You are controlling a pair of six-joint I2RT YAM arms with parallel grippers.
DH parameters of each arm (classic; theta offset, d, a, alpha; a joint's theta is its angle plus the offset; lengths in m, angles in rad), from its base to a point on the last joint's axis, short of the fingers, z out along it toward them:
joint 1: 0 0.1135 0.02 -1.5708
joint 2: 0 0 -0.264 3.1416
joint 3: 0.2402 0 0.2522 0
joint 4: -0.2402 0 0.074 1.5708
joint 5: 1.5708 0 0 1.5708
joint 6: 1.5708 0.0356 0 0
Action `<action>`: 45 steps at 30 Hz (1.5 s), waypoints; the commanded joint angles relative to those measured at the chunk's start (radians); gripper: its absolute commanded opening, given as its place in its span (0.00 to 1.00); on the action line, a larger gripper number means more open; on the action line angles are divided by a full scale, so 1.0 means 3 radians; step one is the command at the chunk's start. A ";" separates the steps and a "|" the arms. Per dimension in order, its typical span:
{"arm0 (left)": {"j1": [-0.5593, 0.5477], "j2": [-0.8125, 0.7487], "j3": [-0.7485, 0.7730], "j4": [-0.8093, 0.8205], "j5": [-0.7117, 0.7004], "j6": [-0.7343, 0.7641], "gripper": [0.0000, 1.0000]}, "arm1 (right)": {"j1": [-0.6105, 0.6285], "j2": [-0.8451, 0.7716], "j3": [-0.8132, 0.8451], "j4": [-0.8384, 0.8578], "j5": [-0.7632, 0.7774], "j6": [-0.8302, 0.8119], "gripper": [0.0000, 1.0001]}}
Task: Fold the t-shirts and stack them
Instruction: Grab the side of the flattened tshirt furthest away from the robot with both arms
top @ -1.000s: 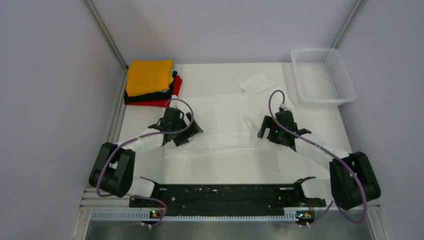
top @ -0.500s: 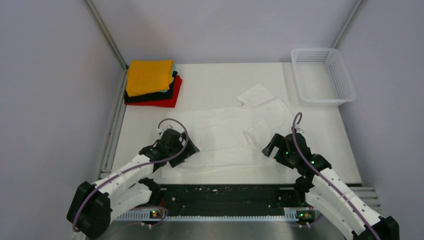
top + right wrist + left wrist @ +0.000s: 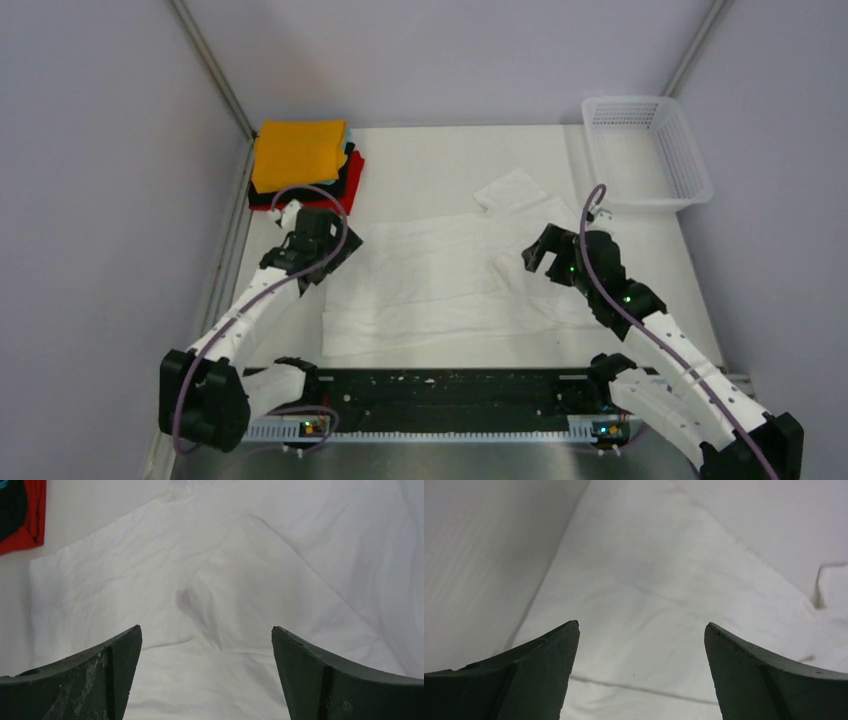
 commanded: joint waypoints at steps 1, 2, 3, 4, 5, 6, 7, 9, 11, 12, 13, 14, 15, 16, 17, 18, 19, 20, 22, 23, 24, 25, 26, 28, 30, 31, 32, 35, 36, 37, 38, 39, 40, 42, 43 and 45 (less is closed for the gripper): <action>0.0551 0.0464 0.0330 0.0501 0.0052 0.0442 0.99 | 0.0042 0.0323 0.0298 0.0574 0.0171 -0.0371 0.99; 0.0604 0.0586 0.0411 0.0589 0.0000 0.0487 0.99 | 0.0042 0.0364 0.0300 0.0621 0.0164 -0.0397 0.99; 0.0656 0.0727 0.0497 0.0658 -0.0006 0.0552 0.99 | 0.0044 0.0397 0.0290 0.0673 0.0150 -0.0434 0.99; 0.0712 0.0876 0.0588 0.0703 0.0056 0.0629 0.99 | 0.0045 0.0422 0.0277 0.0712 0.0144 -0.0471 0.99; 0.0771 0.1011 0.0688 0.0739 0.0092 0.0766 0.99 | 0.0042 0.0444 0.0268 0.0738 0.0154 -0.0501 0.99; 0.0830 0.1162 0.0763 0.0768 0.0085 0.0870 0.99 | 0.0042 0.0467 0.0265 0.0746 0.0158 -0.0532 0.99; 0.0896 0.1298 0.0843 0.0798 0.0084 0.0953 0.99 | 0.0042 0.0484 0.0260 0.0751 0.0175 -0.0562 0.99; 0.1027 0.1626 0.1028 0.0803 0.0284 0.1161 0.98 | 0.0042 0.0499 0.0248 0.0764 0.0215 -0.0608 0.99; 0.1101 0.1979 0.1309 0.0561 0.0325 0.1218 0.95 | 0.0045 0.0522 0.0233 0.0779 0.0248 -0.0653 0.99; 0.1105 0.2119 0.1441 0.0483 0.0313 0.1244 0.95 | 0.0045 0.0533 0.0225 0.0791 0.0256 -0.0676 0.99; 0.1105 0.2229 0.1541 0.0450 0.0332 0.1287 0.93 | 0.0038 0.0540 0.0223 0.0801 0.0262 -0.0699 0.99; 0.1106 0.2324 0.1612 0.0418 0.0395 0.1331 0.91 | 0.0037 0.0551 0.0217 0.0803 0.0275 -0.0727 0.99; 0.1104 0.2397 0.1675 0.0388 0.0488 0.1374 0.88 | 0.0038 0.0563 0.0210 0.0803 0.0315 -0.0753 0.99; 0.1105 0.2448 0.1712 0.0367 0.0615 0.1405 0.85 | 0.0038 0.0562 0.0201 0.0794 0.0377 -0.0761 0.99; 0.1106 0.2498 0.1717 0.0330 0.0681 0.1409 0.84 | 0.0038 0.0562 0.0192 0.0766 0.0448 -0.0765 0.99; 0.1106 0.2533 0.1706 0.0302 0.0716 0.1422 0.83 | 0.0037 0.0564 0.0196 0.0746 0.0501 -0.0765 0.99; 0.1106 0.2562 0.1682 0.0304 0.0717 0.1429 0.81 | 0.0037 0.0553 0.0200 0.0725 0.0529 -0.0775 0.99; 0.1106 0.2587 0.1649 0.0313 0.0706 0.1429 0.79 | 0.0038 0.0542 0.0202 0.0718 0.0542 -0.0788 0.99; 0.1106 0.2642 0.1625 0.0308 0.0706 0.1426 0.74 | 0.0037 0.0522 0.0190 0.0720 0.0554 -0.0793 0.99; 0.1106 0.2659 0.1624 0.0304 0.0723 0.1415 0.71 | 0.0039 0.0509 0.0184 0.0725 0.0552 -0.0794 0.99; 0.1106 0.2679 0.1622 0.0318 0.0743 0.1414 0.68 | 0.0038 0.0500 0.0177 0.0732 0.0549 -0.0792 0.99; 0.1103 0.2690 0.1623 0.0328 0.0761 0.1410 0.65 | 0.0037 0.0500 0.0174 0.0732 0.0550 -0.0792 0.99; 0.1105 0.2692 0.1623 0.0337 0.0765 0.1412 0.64 | 0.0037 0.0496 0.0171 0.0732 0.0550 -0.0796 0.99; 0.1106 0.2691 0.1631 0.0331 0.0762 0.1412 0.57 | 0.0040 0.0496 0.0159 0.0732 0.0548 -0.0802 0.99; 0.1106 0.2666 0.1621 0.0339 0.0765 0.1422 0.53 | 0.0037 0.0499 0.0163 0.0722 0.0567 -0.0800 0.99; 0.1105 0.2660 0.1605 0.0358 0.0865 0.1427 0.49 | 0.0037 0.0497 0.0160 0.0722 0.0568 -0.0804 0.99; 0.1103 0.2654 0.1599 0.0361 0.0908 0.1436 0.47 | 0.0038 0.0495 0.0161 0.0722 0.0573 -0.0805 0.99; 0.1106 0.2649 0.1572 0.0395 0.1040 0.1472 0.42 | 0.0040 0.0491 0.0166 0.0717 0.0574 -0.0792 0.99; 0.1106 0.2658 0.1577 0.0398 0.1068 0.1483 0.41 | 0.0038 0.0488 0.0165 0.0707 0.0576 -0.0786 0.99; 0.1106 0.2668 0.1576 0.0398 0.1076 0.1487 0.40 | 0.0037 0.0485 0.0165 0.0699 0.0574 -0.0781 0.99; 0.1106 0.2678 0.1583 0.0389 0.1073 0.1486 0.39 | 0.0037 0.0481 0.0162 0.0689 0.0578 -0.0775 0.99; 0.1106 0.2683 0.1591 0.0381 0.1062 0.1486 0.37 | 0.0040 0.0475 0.0156 0.0682 0.0585 -0.0766 0.99; 0.1106 0.2686 0.1597 0.0370 0.1040 0.1486 0.35 | 0.0037 0.0463 0.0152 0.0676 0.0594 -0.0754 0.99; 0.1105 0.2669 0.1598 0.0366 0.1028 0.1488 0.31 | 0.0039 0.0445 0.0141 0.0648 0.0593 -0.0726 0.99; 0.1106 0.2658 0.1596 0.0364 0.1021 0.1487 0.28 | 0.0038 0.0437 0.0143 0.0637 0.0593 -0.0709 0.99; 0.1106 0.2624 0.1601 0.0351 0.0994 0.1493 0.21 | 0.0037 0.0438 0.0170 0.0609 0.0587 -0.0690 0.99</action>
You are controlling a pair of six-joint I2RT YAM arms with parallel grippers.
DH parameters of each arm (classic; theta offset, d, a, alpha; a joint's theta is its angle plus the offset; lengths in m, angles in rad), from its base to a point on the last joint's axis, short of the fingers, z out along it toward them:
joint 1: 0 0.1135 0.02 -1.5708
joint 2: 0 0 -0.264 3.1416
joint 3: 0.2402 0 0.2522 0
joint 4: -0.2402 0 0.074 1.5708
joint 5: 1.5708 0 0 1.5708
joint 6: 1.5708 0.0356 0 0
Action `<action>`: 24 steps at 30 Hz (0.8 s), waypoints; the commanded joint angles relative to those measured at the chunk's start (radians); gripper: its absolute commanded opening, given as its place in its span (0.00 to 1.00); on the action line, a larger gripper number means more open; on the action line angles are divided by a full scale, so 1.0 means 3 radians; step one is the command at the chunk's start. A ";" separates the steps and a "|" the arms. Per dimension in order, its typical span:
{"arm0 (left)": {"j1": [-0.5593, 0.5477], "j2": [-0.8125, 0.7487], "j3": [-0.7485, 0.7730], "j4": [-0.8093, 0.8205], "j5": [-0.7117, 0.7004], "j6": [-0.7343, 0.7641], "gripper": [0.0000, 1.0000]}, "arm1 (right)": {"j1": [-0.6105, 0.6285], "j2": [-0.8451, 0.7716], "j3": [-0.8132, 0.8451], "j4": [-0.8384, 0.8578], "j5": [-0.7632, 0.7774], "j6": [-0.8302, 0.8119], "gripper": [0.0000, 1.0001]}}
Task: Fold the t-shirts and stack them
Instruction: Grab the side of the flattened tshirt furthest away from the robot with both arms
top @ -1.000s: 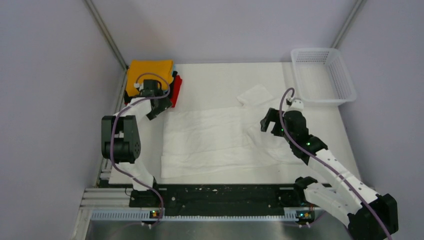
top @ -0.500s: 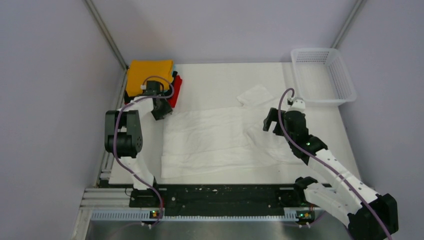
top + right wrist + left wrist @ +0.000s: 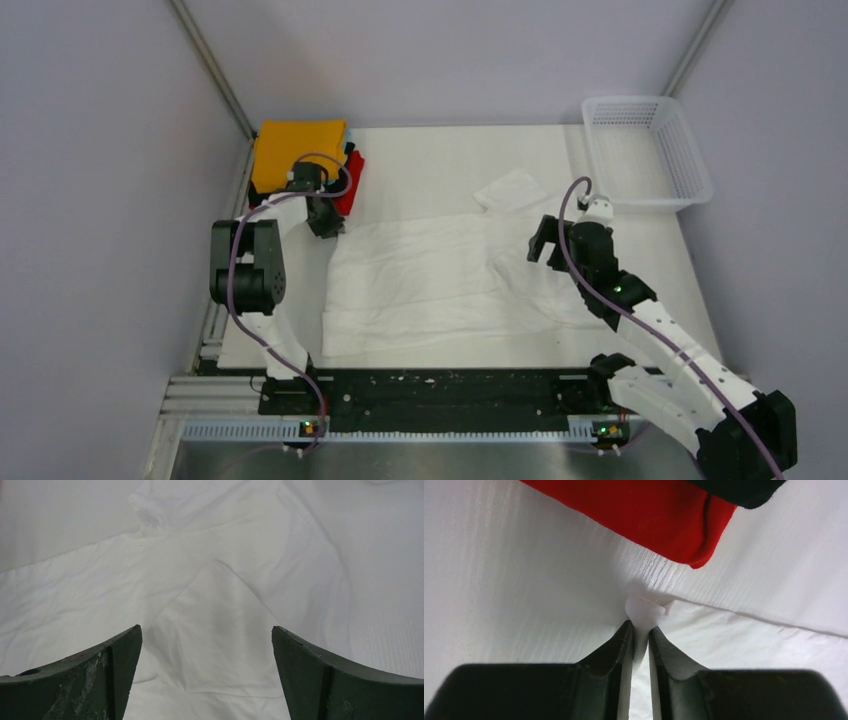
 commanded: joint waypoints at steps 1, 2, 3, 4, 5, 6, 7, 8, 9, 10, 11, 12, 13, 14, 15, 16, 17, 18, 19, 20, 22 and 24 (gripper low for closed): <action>-0.0005 -0.0022 0.0029 -0.0035 0.0033 0.0038 0.17 | 0.0037 -0.0067 0.0067 -0.0035 0.0061 0.0060 0.99; -0.0005 -0.0031 0.0047 -0.0058 0.0030 0.0041 0.11 | 0.0037 -0.0054 0.0110 -0.0058 0.0070 0.0072 0.99; -0.0005 -0.0047 0.0057 -0.0065 0.0044 0.0048 0.07 | 0.0040 -0.0031 0.0164 -0.0085 0.0069 0.0093 0.99; -0.0007 -0.0065 0.0057 -0.0055 0.0074 0.0053 0.03 | 0.0039 0.0005 0.0234 -0.0109 0.0051 0.0116 0.99; -0.0005 -0.0078 0.0060 -0.0042 0.0100 0.0057 0.00 | 0.0037 0.0050 0.0309 -0.0120 0.0019 0.0126 0.99; -0.0005 -0.0088 0.0049 -0.0024 0.0121 0.0054 0.00 | 0.0037 0.0110 0.0391 -0.0151 -0.0001 0.0149 0.99; -0.0006 -0.0099 0.0041 -0.0012 0.0131 0.0046 0.00 | 0.0037 0.0189 0.0491 -0.0183 0.0002 0.0182 0.99; -0.0005 -0.0109 0.0029 0.0006 0.0140 0.0040 0.00 | 0.0038 0.0281 0.0621 -0.0202 0.0009 0.0207 0.99; -0.0005 -0.0119 0.0017 0.0019 0.0148 0.0036 0.00 | 0.0037 0.0380 0.0720 -0.0202 0.0020 0.0214 0.99; -0.0005 -0.0132 0.0005 0.0039 0.0150 0.0029 0.00 | 0.0039 0.0498 0.0845 -0.0204 0.0029 0.0192 0.99; -0.0008 -0.0147 -0.0004 0.0043 0.0147 0.0029 0.00 | 0.0032 0.0633 0.0979 -0.0241 0.0021 0.0175 0.99; -0.0006 -0.0162 -0.0015 0.0041 0.0141 0.0024 0.00 | 0.0028 0.0798 0.1141 -0.0278 -0.0026 0.0169 0.99; -0.0005 -0.0178 -0.0023 0.0043 0.0132 0.0023 0.00 | 0.0009 0.1024 0.1293 -0.0302 -0.0102 0.0156 0.99; -0.0005 -0.0186 -0.0032 0.0042 0.0115 0.0023 0.00 | -0.0028 0.1213 0.1427 -0.0295 -0.0186 0.0130 0.99; -0.0007 -0.0194 -0.0036 0.0044 0.0095 0.0015 0.00 | -0.0080 0.1430 0.1560 -0.0273 -0.0262 0.0083 0.99; -0.0005 -0.0196 -0.0036 0.0036 0.0072 0.0003 0.00 | -0.0138 0.1631 0.1687 -0.0235 -0.0331 0.0017 0.99; -0.0005 -0.0190 -0.0031 0.0027 0.0062 -0.0012 0.00 | -0.0201 0.1874 0.1840 -0.0203 -0.0369 -0.0053 0.99; -0.0005 -0.0190 -0.0025 0.0023 0.0062 -0.0021 0.00 | -0.0251 0.2109 0.2004 -0.0191 -0.0362 -0.0099 0.98; -0.0005 -0.0189 -0.0023 0.0026 0.0064 -0.0025 0.00 | -0.0297 0.2341 0.2178 -0.0185 -0.0341 -0.0170 0.98; -0.0005 -0.0197 -0.0023 0.0030 0.0062 -0.0038 0.00 | -0.0324 0.2584 0.2391 -0.0177 -0.0296 -0.0234 0.97; -0.0006 -0.0204 -0.0023 0.0035 0.0042 -0.0062 0.00 | -0.0340 0.3056 0.2821 -0.0211 -0.0151 -0.0338 0.96; -0.0005 -0.0213 -0.0023 0.0042 0.0024 -0.0090 0.00 | -0.0351 0.3521 0.3292 -0.0284 -0.0069 -0.0402 0.95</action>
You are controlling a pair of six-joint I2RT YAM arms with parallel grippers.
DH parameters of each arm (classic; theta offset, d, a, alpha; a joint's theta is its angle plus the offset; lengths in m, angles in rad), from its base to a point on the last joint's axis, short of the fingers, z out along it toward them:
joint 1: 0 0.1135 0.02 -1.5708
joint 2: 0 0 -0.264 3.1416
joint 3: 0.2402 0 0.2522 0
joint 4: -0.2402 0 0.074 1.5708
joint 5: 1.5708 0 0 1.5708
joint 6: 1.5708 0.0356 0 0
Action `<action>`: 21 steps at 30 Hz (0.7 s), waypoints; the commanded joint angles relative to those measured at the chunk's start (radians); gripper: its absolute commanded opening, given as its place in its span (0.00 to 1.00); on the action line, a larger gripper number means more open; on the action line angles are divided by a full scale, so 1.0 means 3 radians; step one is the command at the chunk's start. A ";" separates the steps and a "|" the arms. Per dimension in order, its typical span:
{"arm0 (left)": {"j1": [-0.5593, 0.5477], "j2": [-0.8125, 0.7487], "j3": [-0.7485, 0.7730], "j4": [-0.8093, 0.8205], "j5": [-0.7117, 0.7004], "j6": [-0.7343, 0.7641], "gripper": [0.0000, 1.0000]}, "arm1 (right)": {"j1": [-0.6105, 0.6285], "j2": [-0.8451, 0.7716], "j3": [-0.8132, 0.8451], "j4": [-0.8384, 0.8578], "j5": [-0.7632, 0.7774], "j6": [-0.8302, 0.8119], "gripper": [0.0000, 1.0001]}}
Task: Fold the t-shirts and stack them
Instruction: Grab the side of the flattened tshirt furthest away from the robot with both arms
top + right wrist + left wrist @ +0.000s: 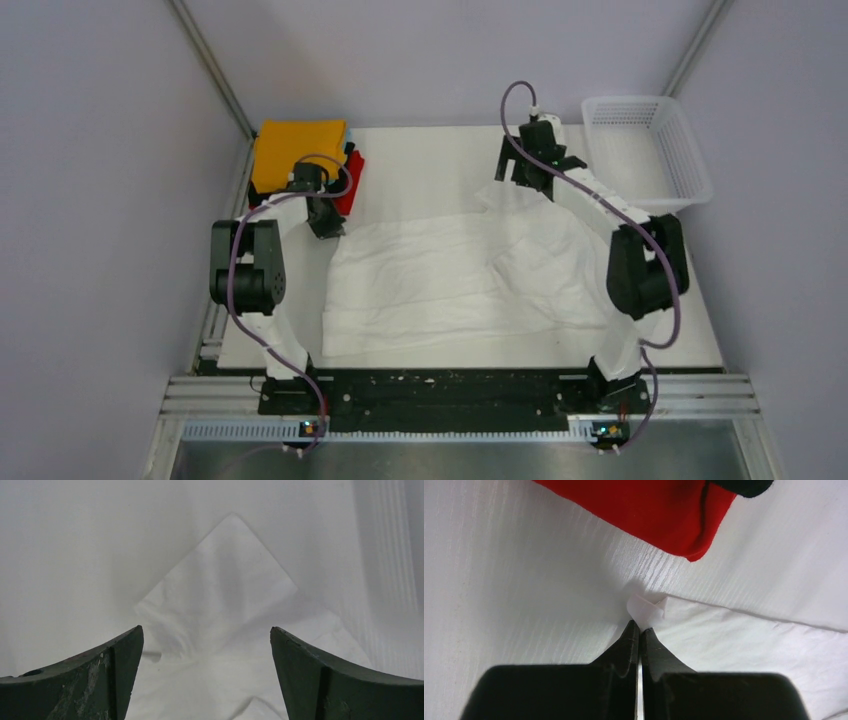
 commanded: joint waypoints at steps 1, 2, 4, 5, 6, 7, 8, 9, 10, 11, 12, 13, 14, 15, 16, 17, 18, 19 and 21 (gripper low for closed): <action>-0.0002 -0.0201 -0.0008 0.0083 -0.0059 -0.0078 0.00 | -0.0053 0.0890 0.0980 -0.0102 0.0184 -0.0283 0.94; -0.0002 -0.0200 -0.0010 0.0083 -0.0073 -0.0097 0.00 | -0.0066 0.1119 0.1192 -0.0160 0.0227 -0.0300 0.94; -0.0005 -0.0191 -0.0001 0.0080 -0.0113 -0.0121 0.00 | -0.0103 0.1539 0.1635 -0.0277 0.0270 -0.0296 0.93; -0.0002 -0.0184 0.0001 0.0077 -0.0123 -0.0129 0.00 | -0.0114 0.1716 0.1823 -0.0356 0.0265 -0.0293 0.90; -0.0003 -0.0180 0.0010 0.0072 -0.0127 -0.0130 0.00 | -0.0125 0.1889 0.2009 -0.0424 0.0269 -0.0284 0.89; -0.0002 -0.0179 0.0011 0.0069 -0.0127 -0.0133 0.00 | -0.0134 0.2029 0.2150 -0.0480 0.0275 -0.0288 0.88; -0.0003 -0.0185 0.0009 0.0073 -0.0128 -0.0137 0.00 | -0.0132 0.2155 0.2271 -0.0516 0.0289 -0.0295 0.88; -0.0002 -0.0191 0.0004 0.0082 -0.0127 -0.0146 0.00 | -0.0135 0.2247 0.2360 -0.0533 0.0295 -0.0300 0.87; -0.0005 -0.0193 -0.0001 0.0089 -0.0123 -0.0153 0.00 | -0.0136 0.2323 0.2408 -0.0547 0.0291 -0.0298 0.85; -0.0002 -0.0195 -0.0007 0.0087 -0.0120 -0.0154 0.00 | -0.0139 0.2376 0.2436 -0.0570 0.0299 -0.0287 0.84; -0.0003 -0.0196 -0.0009 0.0087 -0.0122 -0.0160 0.00 | -0.0137 0.2399 0.2432 -0.0581 0.0297 -0.0268 0.82; -0.0002 -0.0199 -0.0013 0.0084 -0.0133 -0.0158 0.00 | -0.0138 0.2407 0.2401 -0.0583 0.0295 -0.0251 0.80; -0.0005 -0.0203 -0.0016 0.0083 -0.0139 -0.0165 0.00 | -0.0137 0.2401 0.2352 -0.0580 0.0294 -0.0236 0.77; -0.0004 -0.0209 -0.0020 0.0079 -0.0141 -0.0168 0.00 | -0.0138 0.2364 0.2269 -0.0573 0.0297 -0.0210 0.73; -0.0002 -0.0212 -0.0018 0.0078 -0.0145 -0.0172 0.00 | -0.0144 0.2330 0.2175 -0.0544 0.0304 -0.0189 0.69; -0.0002 -0.0210 -0.0024 0.0077 -0.0143 -0.0176 0.00 | -0.0144 0.2284 0.2074 -0.0496 0.0308 -0.0176 0.65; -0.0002 -0.0213 -0.0025 0.0082 -0.0138 -0.0177 0.00 | -0.0148 0.2231 0.1969 -0.0446 0.0331 -0.0166 0.61; -0.0006 -0.0218 -0.0026 0.0078 -0.0129 -0.0181 0.00 | -0.0152 0.2179 0.1874 -0.0393 0.0365 -0.0145 0.55; -0.0002 -0.0227 -0.0029 0.0076 -0.0129 -0.0186 0.00 | -0.0167 0.2078 0.1692 -0.0297 0.0426 -0.0092 0.40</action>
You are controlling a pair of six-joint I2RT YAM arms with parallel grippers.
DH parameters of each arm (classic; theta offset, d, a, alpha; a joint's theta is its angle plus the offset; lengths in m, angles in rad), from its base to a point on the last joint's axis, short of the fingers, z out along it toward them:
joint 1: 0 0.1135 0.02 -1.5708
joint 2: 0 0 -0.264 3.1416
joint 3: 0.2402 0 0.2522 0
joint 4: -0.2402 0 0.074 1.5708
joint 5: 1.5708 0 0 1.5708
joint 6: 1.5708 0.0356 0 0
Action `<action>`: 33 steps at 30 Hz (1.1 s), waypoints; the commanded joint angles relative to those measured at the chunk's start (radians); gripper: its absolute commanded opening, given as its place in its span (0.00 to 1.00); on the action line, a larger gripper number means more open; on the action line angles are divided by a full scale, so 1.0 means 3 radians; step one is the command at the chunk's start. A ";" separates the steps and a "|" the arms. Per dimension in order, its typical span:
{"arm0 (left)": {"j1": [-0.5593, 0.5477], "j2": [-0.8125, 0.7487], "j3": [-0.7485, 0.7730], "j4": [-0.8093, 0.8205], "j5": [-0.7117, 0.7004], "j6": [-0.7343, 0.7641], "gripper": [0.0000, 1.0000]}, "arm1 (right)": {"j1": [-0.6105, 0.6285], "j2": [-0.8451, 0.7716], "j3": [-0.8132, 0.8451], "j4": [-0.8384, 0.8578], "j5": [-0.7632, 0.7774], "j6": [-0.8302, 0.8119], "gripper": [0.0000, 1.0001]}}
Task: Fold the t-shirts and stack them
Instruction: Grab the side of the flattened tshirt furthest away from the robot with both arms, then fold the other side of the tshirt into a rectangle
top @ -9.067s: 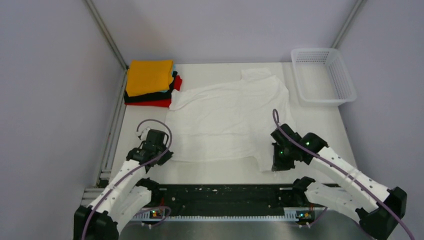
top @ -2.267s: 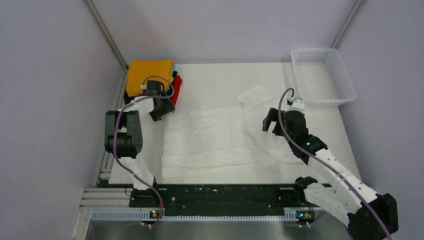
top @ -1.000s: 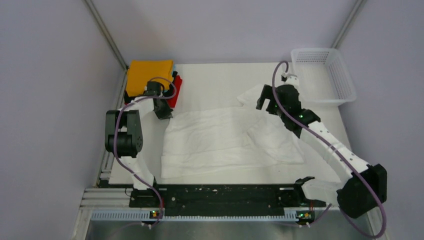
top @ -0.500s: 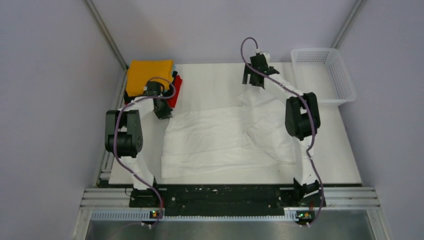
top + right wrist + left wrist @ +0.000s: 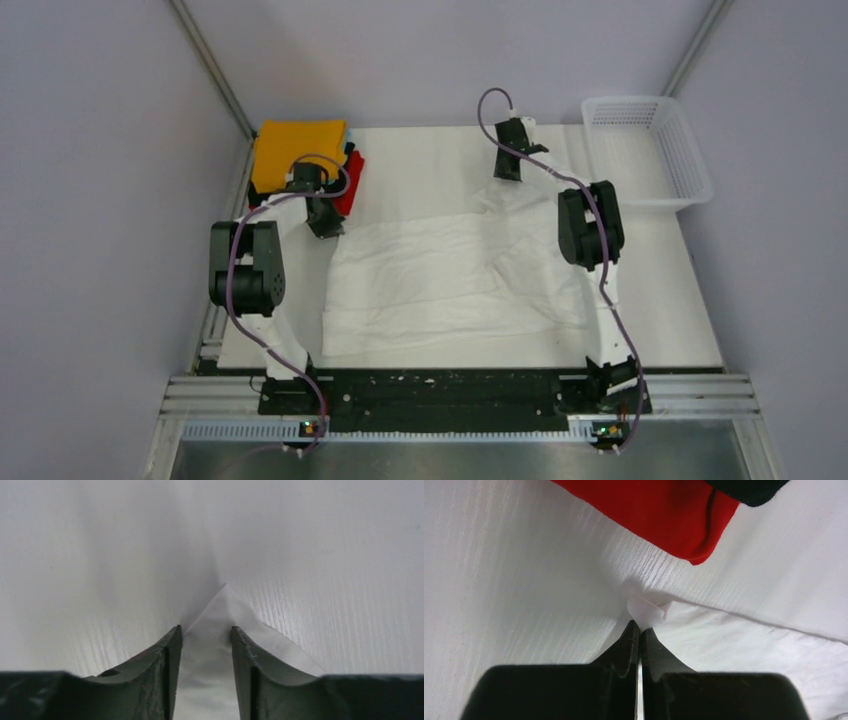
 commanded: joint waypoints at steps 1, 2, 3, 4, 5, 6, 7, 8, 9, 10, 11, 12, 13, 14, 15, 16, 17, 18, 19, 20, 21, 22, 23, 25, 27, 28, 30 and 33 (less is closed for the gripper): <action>-0.0002 -0.0209 -0.0019 0.0062 -0.0043 -0.0033 0.00 | -0.0045 -0.0249 -0.0423 0.0009 0.0166 0.0091 0.35; -0.0002 -0.0213 -0.0018 0.0061 -0.0046 -0.0037 0.00 | -0.0052 -0.0296 -0.0503 0.0087 0.0175 0.0104 0.31; -0.0005 -0.0222 -0.0018 0.0058 -0.0045 -0.0034 0.00 | -0.0056 -0.0338 -0.0576 0.0127 0.0190 0.0123 0.28; -0.0002 -0.0226 -0.0020 0.0058 -0.0036 -0.0036 0.00 | -0.0066 -0.0371 -0.0628 0.0166 0.0192 0.0137 0.24; -0.0002 -0.0232 -0.0016 0.0055 -0.0027 -0.0037 0.00 | -0.0069 -0.0406 -0.0679 0.0205 0.0190 0.0147 0.19; -0.0002 -0.0232 -0.0004 0.0049 -0.0020 -0.0034 0.00 | -0.0069 -0.0435 -0.0720 0.0262 0.0178 0.0149 0.14; -0.0002 -0.0235 0.0005 0.0042 -0.0017 -0.0030 0.00 | -0.0070 -0.0465 -0.0743 0.0325 0.0146 0.0134 0.06; -0.0004 -0.0242 0.0016 0.0039 -0.0009 -0.0027 0.00 | -0.0074 -0.0493 -0.0758 0.0376 0.0110 0.0103 0.00; -0.0005 -0.0246 0.0026 0.0035 0.0005 -0.0025 0.00 | -0.0072 -0.0536 -0.0755 0.0421 0.0058 0.0080 0.00; -0.0002 -0.0253 0.0036 0.0019 0.0014 -0.0020 0.00 | -0.0070 -0.0583 -0.0753 0.0469 0.0009 0.0048 0.00; -0.0002 -0.0265 0.0038 0.0009 0.0032 -0.0019 0.00 | -0.0071 -0.0650 -0.0784 0.0528 -0.0048 0.0014 0.00; -0.0017 -0.0280 0.0029 0.0012 0.0042 -0.0017 0.00 | -0.0070 -0.0740 -0.0831 0.0598 -0.0082 -0.0013 0.00; -0.0040 -0.0304 0.0009 0.0014 0.0040 -0.0010 0.00 | -0.0068 -0.0847 -0.0921 0.0672 -0.0116 -0.0036 0.00; -0.0066 -0.0342 -0.0013 0.0019 0.0032 -0.0012 0.00 | -0.0064 -0.0984 -0.1058 0.0778 -0.0136 -0.0068 0.00; -0.0097 -0.0375 -0.0040 0.0024 0.0018 -0.0018 0.00 | -0.0055 -0.1123 -0.1212 0.0879 -0.0161 -0.0086 0.00; -0.0114 -0.0413 -0.0074 0.0038 0.0014 -0.0024 0.00 | -0.0048 -0.1282 -0.1383 0.0977 -0.0207 -0.0109 0.00; -0.0126 -0.0460 -0.0114 0.0056 0.0018 -0.0027 0.00 | -0.0040 -0.1436 -0.1559 0.1072 -0.0247 -0.0118 0.00; -0.0133 -0.0504 -0.0154 0.0073 0.0026 -0.0034 0.00 | -0.0026 -0.1589 -0.1724 0.1115 -0.0259 -0.0139 0.00; -0.0139 -0.0560 -0.0191 0.0094 0.0032 -0.0040 0.00 | -0.0014 -0.1739 -0.1883 0.1140 -0.0266 -0.0148 0.00; -0.0144 -0.0607 -0.0236 0.0110 0.0037 -0.0042 0.00 | -0.0010 -0.1882 -0.2027 0.1143 -0.0271 -0.0148 0.00; -0.0150 -0.0654 -0.0279 0.0118 0.0043 -0.0036 0.00 | -0.0005 -0.2029 -0.2168 0.1134 -0.0277 -0.0148 0.00; -0.0154 -0.0703 -0.0325 0.0121 0.0047 -0.0037 0.00 | -0.0001 -0.2158 -0.2283 0.1101 -0.0307 -0.0139 0.00; -0.0158 -0.0749 -0.0392 0.0118 0.0053 -0.0040 0.00 | 0.0006 -0.2315 -0.2414 0.1074 -0.0330 -0.0133 0.00; -0.0169 -0.0869 -0.0528 0.0152 0.0055 -0.0055 0.00 | 0.0031 -0.2621 -0.2686 0.1068 -0.0348 -0.0114 0.00; -0.0176 -0.1019 -0.0679 0.0222 0.0085 -0.0079 0.00 | 0.0060 -0.2936 -0.2926 0.1043 -0.0400 -0.0109 0.00; -0.0180 -0.1087 -0.0761 0.0250 0.0095 -0.0089 0.00 | 0.0083 -0.3073 -0.3034 0.1020 -0.0410 -0.0101 0.00; -0.0189 -0.1233 -0.0906 0.0316 0.0112 -0.0121 0.00 | 0.0138 -0.3339 -0.3207 0.0939 -0.0389 -0.0096 0.00; -0.0191 -0.1462 -0.1114 0.0390 0.0082 -0.0164 0.00 | 0.0176 -0.3760 -0.3416 0.0786 -0.0324 -0.0037 0.00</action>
